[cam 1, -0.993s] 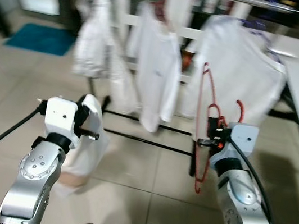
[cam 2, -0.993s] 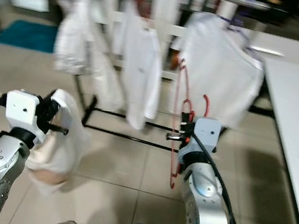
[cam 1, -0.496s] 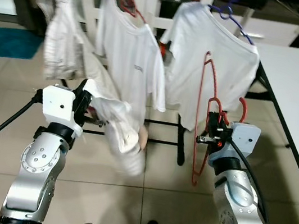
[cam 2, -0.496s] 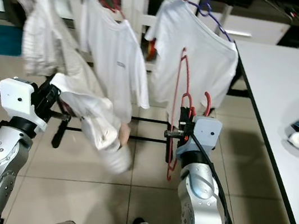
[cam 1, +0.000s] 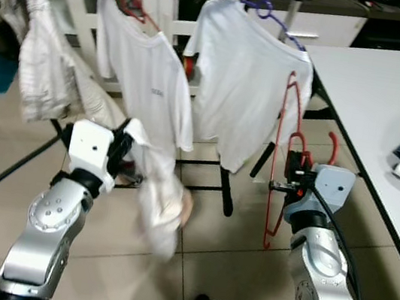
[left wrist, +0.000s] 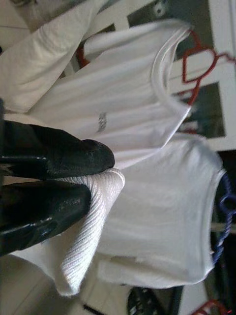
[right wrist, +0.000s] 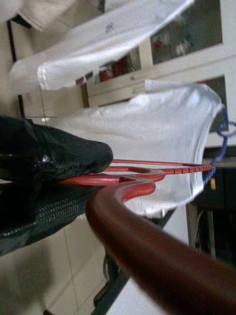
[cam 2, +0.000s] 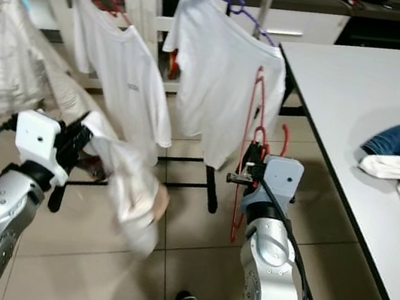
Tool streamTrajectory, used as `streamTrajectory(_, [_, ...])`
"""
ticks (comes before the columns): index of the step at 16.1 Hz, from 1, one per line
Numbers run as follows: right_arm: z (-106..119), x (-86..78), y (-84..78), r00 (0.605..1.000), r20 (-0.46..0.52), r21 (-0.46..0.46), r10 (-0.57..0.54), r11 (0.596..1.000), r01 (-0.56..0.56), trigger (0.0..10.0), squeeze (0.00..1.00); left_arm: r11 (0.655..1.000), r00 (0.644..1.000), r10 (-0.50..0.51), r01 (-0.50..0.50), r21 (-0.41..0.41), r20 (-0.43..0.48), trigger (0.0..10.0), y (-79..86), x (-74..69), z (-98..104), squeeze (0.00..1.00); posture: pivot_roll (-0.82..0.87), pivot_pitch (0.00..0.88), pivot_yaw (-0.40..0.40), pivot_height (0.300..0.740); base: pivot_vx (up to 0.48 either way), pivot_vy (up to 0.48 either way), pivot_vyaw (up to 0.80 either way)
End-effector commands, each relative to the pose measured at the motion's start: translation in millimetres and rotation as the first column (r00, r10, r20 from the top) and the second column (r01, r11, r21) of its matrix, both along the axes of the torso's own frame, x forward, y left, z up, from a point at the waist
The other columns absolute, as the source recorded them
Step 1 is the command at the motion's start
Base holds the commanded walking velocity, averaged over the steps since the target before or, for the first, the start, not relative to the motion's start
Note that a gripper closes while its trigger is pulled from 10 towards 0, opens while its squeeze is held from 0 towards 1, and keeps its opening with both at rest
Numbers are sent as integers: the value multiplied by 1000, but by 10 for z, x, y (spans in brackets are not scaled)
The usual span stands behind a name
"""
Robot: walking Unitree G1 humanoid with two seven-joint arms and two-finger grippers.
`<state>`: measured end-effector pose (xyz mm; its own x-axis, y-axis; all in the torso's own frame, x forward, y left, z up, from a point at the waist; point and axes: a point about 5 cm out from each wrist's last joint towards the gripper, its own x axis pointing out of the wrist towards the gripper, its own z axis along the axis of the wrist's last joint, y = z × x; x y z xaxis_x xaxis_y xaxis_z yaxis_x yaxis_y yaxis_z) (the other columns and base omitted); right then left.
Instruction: Hang hanger
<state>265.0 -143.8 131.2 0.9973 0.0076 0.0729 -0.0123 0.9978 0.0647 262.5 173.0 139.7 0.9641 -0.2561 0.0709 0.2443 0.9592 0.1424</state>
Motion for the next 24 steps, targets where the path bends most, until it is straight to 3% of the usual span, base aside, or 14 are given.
streamTrajectory(1, [19,10,-24,1000,12,-9,-22,1000,22,10000,0,1000,1000,-9,9,19,-7,10000,-26,-17,-8,0,-28,131,40,740,0,0,-800])
streamTrajectory(4, [41,24,-62,996,37,-61,-79,995,82,10000,0,1000,1000,5,-5,23,30,10000,-24,-11,4,0,-30,131,38,740,0,0,-800])
streamTrajectory(5, [51,35,-70,995,48,-89,-89,992,93,10000,0,992,990,123,-121,-32,65,10000,53,40,34,0,-30,131,37,740,0,0,-800])
streamTrajectory(8, [70,37,-58,993,65,-94,-101,990,107,10000,0,987,984,161,-159,-26,80,10000,85,49,50,0,-32,129,37,740,0,0,-800])
streamTrajectory(13, [79,50,-63,992,67,-86,-106,990,111,10000,0,982,975,188,-190,8,119,10000,98,56,47,0,-30,123,39,740,0,0,-800])
streamTrajectory(17, [59,46,-77,989,66,-57,-134,989,138,10000,0,983,976,183,-185,2,115,10000,102,58,34,0,-30,116,43,740,0,0,-800])
streamTrajectory(20, [55,50,-132,982,76,-91,-171,980,177,10000,0,986,981,165,-165,-11,103,10000,97,46,20,0,-30,111,44,740,0,0,-800])
streamTrajectory(21, [48,50,-128,986,67,-69,-152,985,156,10000,0,991,989,131,-129,-34,67,10000,86,41,3,0,-31,110,45,740,0,0,-800])
streamTrajectory(24, [49,41,-149,980,76,-37,-185,982,188,10000,0,985,982,173,-174,-4,77,10000,123,52,1,0,-31,106,47,740,0,0,-800])
